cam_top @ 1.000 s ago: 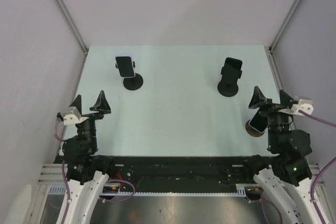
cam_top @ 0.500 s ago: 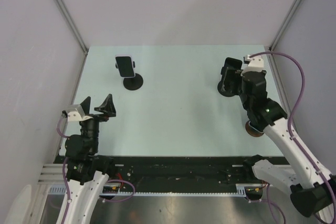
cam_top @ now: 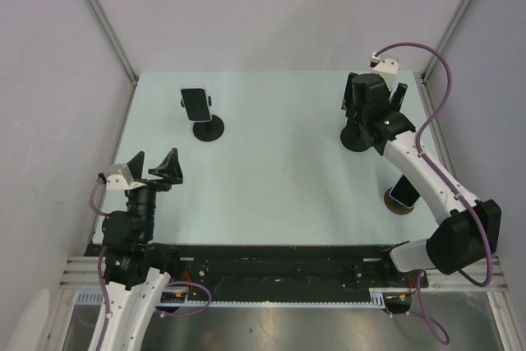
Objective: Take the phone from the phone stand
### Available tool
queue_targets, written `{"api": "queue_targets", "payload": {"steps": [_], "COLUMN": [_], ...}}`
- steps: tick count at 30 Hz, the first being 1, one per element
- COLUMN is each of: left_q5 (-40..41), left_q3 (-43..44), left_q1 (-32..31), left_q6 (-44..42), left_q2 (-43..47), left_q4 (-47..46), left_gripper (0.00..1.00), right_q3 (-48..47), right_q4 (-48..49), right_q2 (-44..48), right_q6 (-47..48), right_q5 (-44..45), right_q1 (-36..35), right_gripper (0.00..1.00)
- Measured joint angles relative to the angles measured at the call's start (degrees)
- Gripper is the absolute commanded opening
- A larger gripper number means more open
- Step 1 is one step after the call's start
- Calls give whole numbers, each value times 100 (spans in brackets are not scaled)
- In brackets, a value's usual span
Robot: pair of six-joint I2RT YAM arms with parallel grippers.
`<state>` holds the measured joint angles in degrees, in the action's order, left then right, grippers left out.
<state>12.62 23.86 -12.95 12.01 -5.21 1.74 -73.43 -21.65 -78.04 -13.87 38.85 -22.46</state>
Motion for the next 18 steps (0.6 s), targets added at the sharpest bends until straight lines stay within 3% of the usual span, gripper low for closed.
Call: {"api": "queue_targets", "payload": {"steps": [18], "left_q5": [-85], "left_q3": [15], "left_q1": [31], "left_q6": [0], "left_q2": [-186], "left_q4": [63], "left_gripper": [100], "right_q3": [-352], "right_q4": [656], "right_q2": [-828], "right_q6": [151], "right_q5": [221], "right_q1": [138], "right_gripper": [100]}}
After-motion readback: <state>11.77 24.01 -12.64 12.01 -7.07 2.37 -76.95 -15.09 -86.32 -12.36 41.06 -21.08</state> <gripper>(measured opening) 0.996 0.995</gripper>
